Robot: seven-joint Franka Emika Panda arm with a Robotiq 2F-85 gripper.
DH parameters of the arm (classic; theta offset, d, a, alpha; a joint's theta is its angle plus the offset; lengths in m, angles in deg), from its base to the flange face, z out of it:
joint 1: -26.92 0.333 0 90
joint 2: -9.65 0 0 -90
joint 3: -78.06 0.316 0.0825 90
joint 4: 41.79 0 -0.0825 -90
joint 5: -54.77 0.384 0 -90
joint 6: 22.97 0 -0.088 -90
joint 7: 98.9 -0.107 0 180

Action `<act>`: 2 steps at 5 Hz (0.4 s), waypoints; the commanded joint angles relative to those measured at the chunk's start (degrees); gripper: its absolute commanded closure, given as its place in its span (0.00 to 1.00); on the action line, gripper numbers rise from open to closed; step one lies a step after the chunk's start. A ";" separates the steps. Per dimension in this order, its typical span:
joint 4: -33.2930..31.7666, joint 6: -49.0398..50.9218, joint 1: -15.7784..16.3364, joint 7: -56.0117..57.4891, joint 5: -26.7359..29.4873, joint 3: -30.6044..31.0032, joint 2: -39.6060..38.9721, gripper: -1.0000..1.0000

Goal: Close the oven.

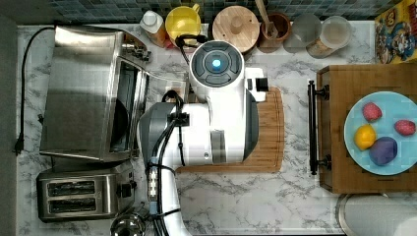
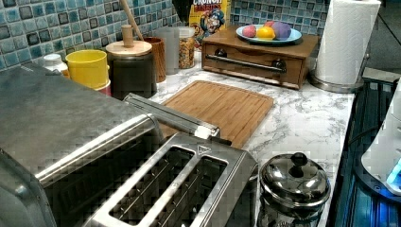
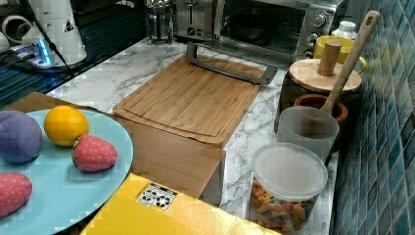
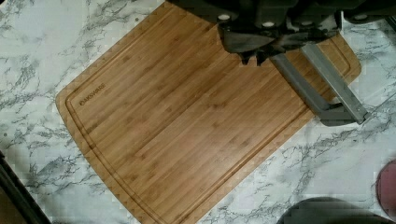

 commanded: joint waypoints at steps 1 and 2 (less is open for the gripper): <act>0.01 -0.24 0.51 0.01 0.00 0.49 -0.41 1.00; -11.99 -8.64 -0.81 8.27 4.77 0.07 6.18 1.00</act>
